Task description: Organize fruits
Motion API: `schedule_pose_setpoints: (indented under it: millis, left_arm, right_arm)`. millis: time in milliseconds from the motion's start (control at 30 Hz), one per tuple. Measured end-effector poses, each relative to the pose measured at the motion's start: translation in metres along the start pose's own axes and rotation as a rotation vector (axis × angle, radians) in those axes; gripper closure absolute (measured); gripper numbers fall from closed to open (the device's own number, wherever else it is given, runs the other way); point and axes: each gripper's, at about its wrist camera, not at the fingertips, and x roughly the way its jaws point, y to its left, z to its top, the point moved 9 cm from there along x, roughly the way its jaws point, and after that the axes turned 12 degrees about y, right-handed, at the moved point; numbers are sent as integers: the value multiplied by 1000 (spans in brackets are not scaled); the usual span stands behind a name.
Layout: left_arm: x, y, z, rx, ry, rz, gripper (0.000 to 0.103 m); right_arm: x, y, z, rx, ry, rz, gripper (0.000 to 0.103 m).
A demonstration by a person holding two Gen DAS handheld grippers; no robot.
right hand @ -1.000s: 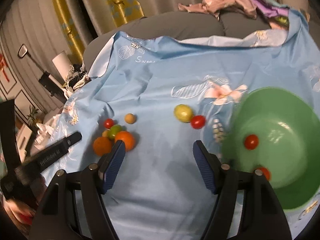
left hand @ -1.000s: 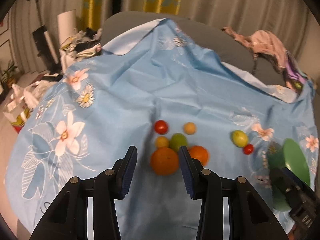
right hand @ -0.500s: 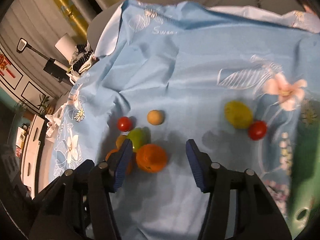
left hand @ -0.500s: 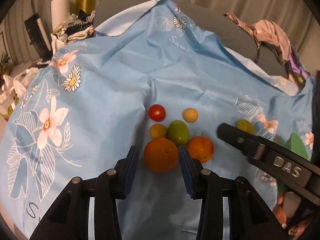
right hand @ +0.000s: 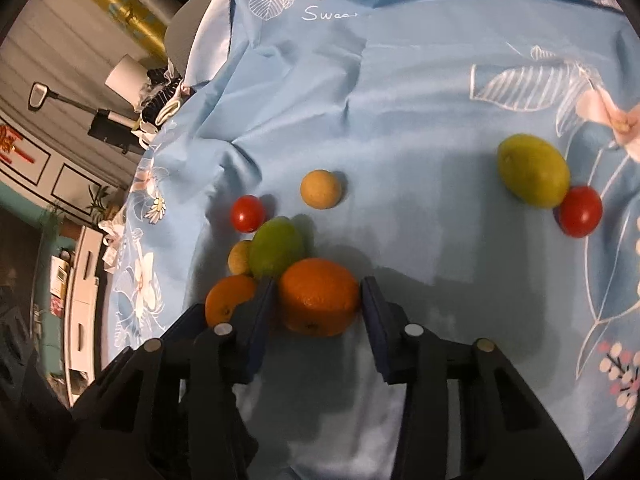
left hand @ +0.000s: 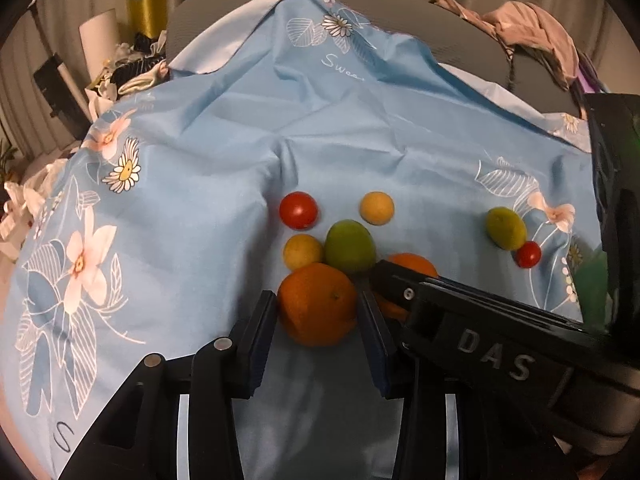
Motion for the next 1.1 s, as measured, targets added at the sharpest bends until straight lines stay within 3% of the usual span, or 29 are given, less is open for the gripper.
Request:
schedule_pose_setpoints:
  millis: [200,367,500,800,1100]
  left_arm:
    - [3,6,3,-101,13,-55,61]
    - [11,6,2,-128,27,-48,60]
    - [24,7,1,-155,76,-61,58]
    - [26,8,-1,-162,76,-47,59]
    - [-28,-1,3,-144,-63,-90,59]
  right_arm:
    - [-25,-18,-1,8,-47,-79,60]
    - [-40,-31,-7,-11,-88,-182,60]
    - [-40,-39,-12,-17,-81,-199,60]
    - [-38,-51,-16,2,-75,-233,60]
    - [-75,-43,-22,4,-171,-197,60]
